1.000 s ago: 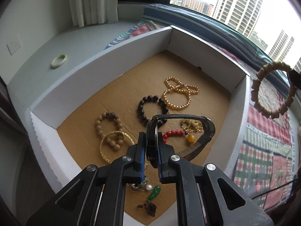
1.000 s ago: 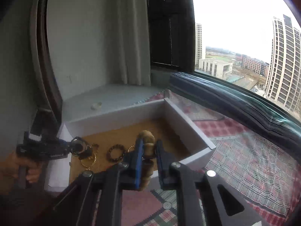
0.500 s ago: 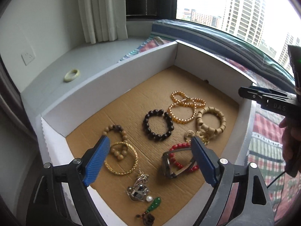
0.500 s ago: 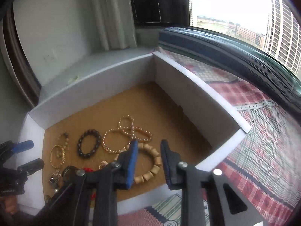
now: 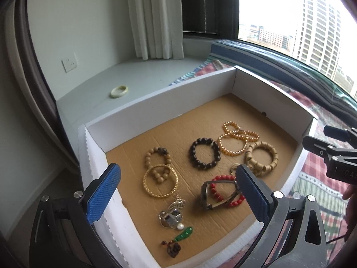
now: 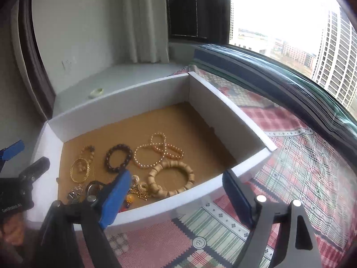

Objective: Organize jewelry

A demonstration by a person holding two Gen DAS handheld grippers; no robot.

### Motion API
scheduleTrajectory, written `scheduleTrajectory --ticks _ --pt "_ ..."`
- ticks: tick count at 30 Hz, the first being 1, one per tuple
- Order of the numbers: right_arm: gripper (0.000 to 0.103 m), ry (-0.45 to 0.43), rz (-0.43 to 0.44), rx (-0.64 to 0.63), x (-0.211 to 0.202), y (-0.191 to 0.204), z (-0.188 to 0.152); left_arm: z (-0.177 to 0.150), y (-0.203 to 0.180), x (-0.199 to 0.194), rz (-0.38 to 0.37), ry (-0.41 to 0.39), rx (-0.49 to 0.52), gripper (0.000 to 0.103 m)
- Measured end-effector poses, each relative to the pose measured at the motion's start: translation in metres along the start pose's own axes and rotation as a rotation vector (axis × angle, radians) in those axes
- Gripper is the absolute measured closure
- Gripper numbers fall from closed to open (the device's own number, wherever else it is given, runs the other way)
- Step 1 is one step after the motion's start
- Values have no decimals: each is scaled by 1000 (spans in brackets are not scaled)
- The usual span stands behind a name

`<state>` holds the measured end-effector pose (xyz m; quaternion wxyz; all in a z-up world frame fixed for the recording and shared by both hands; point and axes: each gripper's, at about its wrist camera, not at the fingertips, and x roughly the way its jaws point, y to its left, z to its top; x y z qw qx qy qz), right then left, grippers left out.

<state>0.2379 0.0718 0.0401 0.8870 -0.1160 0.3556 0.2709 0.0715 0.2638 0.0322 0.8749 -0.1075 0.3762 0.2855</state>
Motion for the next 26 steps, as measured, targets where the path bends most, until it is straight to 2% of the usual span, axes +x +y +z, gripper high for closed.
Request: scheduleTrajectory --ticks 3,5,9,16,23,26 --pt "17 20 8 -21 -1 9 -1 -3 7 6 -46 51 -53 1" --pt "17 38 3 -37 0 14 -1 -3 9 9 -50 76 -68 1" --pt "17 65 -20 -89 2 29 0 -4 5 12 -4 73 -47 1" --pt "17 119 -31 -104 13 42 -2 -4 7 14 17 84 -50 1" --pt "17 128 -39 -120 16 49 -5 -8 14 17 -24 84 -87 1" --pt "17 128 -35 -116 15 51 -5 -9 15 17 -18 77 -85 1"
